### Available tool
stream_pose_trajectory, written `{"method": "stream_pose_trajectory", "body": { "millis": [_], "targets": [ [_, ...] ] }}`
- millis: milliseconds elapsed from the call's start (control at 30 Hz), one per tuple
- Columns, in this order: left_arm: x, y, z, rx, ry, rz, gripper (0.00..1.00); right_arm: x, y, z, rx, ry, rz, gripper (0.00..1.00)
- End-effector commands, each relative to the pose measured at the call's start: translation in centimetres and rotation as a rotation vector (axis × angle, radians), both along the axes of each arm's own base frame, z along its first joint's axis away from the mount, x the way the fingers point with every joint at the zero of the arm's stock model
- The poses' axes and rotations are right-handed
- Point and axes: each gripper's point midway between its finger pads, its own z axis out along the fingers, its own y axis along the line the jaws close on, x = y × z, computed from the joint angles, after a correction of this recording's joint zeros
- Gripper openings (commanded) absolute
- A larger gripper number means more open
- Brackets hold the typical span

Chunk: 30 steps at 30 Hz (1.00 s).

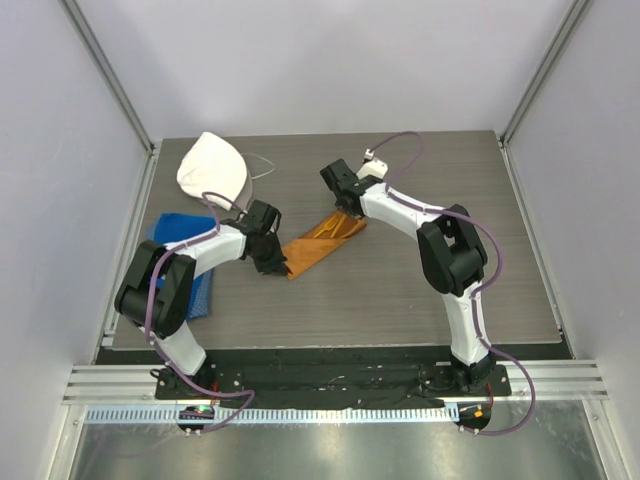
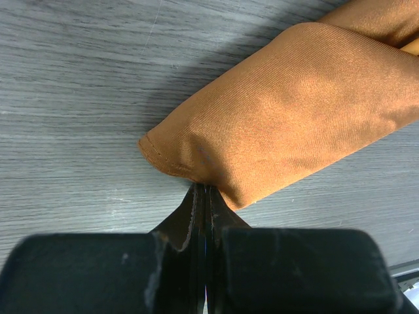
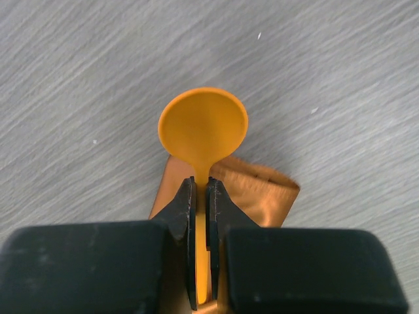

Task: Fold the napkin into a case and place the utensils inside
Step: Insert the spoon into the folded napkin.

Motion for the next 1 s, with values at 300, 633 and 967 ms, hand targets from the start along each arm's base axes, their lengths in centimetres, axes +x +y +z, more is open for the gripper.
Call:
{"method": "stream_pose_trajectory", "body": {
  "millis": [300, 633, 967],
  "targets": [
    [0.9, -0.9, 0.5, -0.051, -0.027, 0.013, 0.00, -3.0, 2.0, -0.2, 0.156, 0.039, -0.087, 0.01],
    [0.6, -1.0, 0.8, -0.069, -0.037, 0.024, 0.00, -4.8, 3.4, -0.6, 0.235, 0.063, -0.124, 0.01],
    [0.7, -1.1, 1.2, -0.077, -0.054, 0.033, 0.00, -6.0, 4.3, -0.4, 0.291, 0.084, -0.148, 0.01]
  ]
}}
